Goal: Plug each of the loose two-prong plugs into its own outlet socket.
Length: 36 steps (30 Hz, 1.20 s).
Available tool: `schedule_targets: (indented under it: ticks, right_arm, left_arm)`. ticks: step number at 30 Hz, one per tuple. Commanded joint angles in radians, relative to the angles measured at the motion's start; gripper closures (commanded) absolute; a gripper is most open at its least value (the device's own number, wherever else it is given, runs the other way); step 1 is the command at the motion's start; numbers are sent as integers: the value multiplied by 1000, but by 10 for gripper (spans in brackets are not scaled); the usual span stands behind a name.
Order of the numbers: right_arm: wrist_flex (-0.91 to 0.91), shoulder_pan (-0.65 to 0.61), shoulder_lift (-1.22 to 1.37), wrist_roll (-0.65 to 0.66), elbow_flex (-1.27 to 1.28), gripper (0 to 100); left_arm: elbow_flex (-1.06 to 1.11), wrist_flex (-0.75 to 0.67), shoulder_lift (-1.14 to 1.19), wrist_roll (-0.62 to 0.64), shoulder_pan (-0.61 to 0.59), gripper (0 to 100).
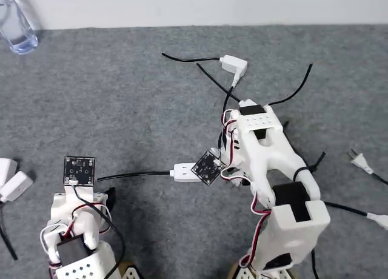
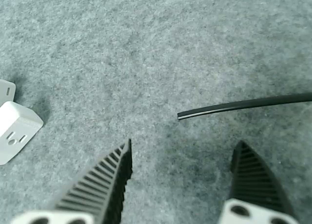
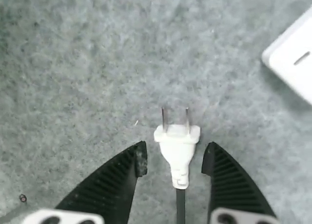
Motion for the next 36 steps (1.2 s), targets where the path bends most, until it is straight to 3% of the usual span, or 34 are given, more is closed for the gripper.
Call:
schedule_targets:
  ticks: [1,8,12,15,24,30,36]
  right_arm:
    - [-12,-12,13,14,-32,809]
    - [-13,12,59,21,-37,828]
    - [-13,8,62,21,-35,998]
    - [-12,8,62,20,-35,951]
    - [-39,8,59,6,-35,990]
    - [-31,-41,15,-388,-103,991]
    - [42,-67,-62,-594,-109,991]
  left_arm:
    - [-4,-20,-6,11,8,690]
    - [-4,-20,-6,11,8,690]
    - [-4,-20,-6,11,8,690]
    - [-4,-20,-6,11,8,690]
    - [-4,-20,-6,11,8,690]
    - [-4,-20,-6,11,8,690]
    - [-4,-18,-6,11,8,690]
